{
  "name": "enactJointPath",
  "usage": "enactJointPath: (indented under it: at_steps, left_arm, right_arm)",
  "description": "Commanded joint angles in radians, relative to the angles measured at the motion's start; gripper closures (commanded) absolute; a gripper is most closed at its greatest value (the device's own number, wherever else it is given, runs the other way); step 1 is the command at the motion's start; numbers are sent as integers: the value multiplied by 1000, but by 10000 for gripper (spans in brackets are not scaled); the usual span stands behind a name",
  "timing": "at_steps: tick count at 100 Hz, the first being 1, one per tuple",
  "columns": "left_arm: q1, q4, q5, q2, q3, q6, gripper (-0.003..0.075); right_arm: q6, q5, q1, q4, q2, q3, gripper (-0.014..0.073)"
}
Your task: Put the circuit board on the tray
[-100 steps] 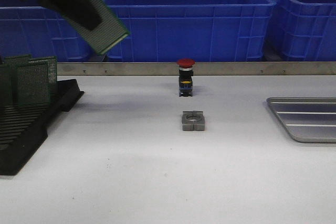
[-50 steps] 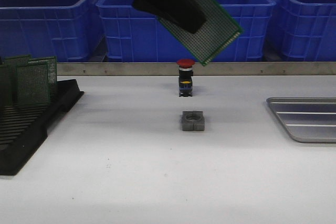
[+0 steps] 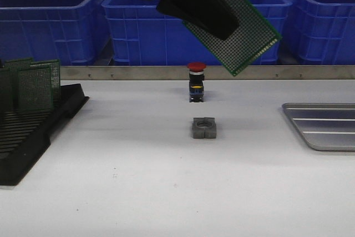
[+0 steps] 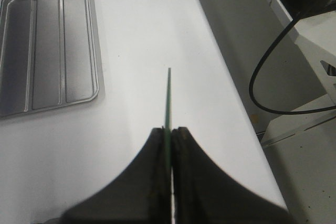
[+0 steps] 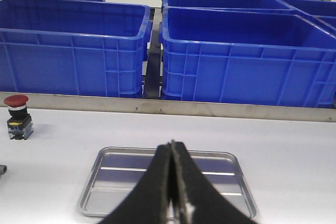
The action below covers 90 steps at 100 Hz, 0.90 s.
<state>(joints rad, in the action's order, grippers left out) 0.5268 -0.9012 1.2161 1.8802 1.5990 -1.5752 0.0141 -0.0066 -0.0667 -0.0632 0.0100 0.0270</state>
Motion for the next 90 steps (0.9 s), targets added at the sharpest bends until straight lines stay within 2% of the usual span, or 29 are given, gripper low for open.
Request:
enactJointPath:
  at_steps: [1, 12, 26, 38, 58, 67, 74, 84, 90]
  left_arm:
    - [7, -72, 59, -45, 30, 1, 741]
    - [7, -72, 59, -45, 30, 1, 741]
    - [7, -72, 59, -45, 30, 1, 741]
    - [7, -72, 59, -45, 30, 1, 741]
    - [7, -72, 59, -45, 30, 1, 741]
    - [7, -72, 59, -45, 30, 1, 741]
    - [7, -72, 59, -45, 30, 1, 741]
    - [7, -72, 59, -45, 30, 1, 741]
    - [7, -72, 59, -45, 30, 1, 741]
  right_arm:
    - [-3, -81, -8, -6, 27, -18, 706]
    - [-3, 7, -6, -6, 15, -70, 706]
    - [-3, 292, -6, 2, -73, -212, 706]
    - [-3, 472, -6, 19, -188, -318, 706]
    - [-33, 578, -6, 186, -431, -461, 687]
    - [-114, 576, 25, 286, -531, -508, 598]
    - [-200, 543, 81, 369, -579, -536, 470]
    - [-356, 510, 176, 466, -650, -578, 246]
    - [-459, 490, 235, 504, -691, -606, 167]
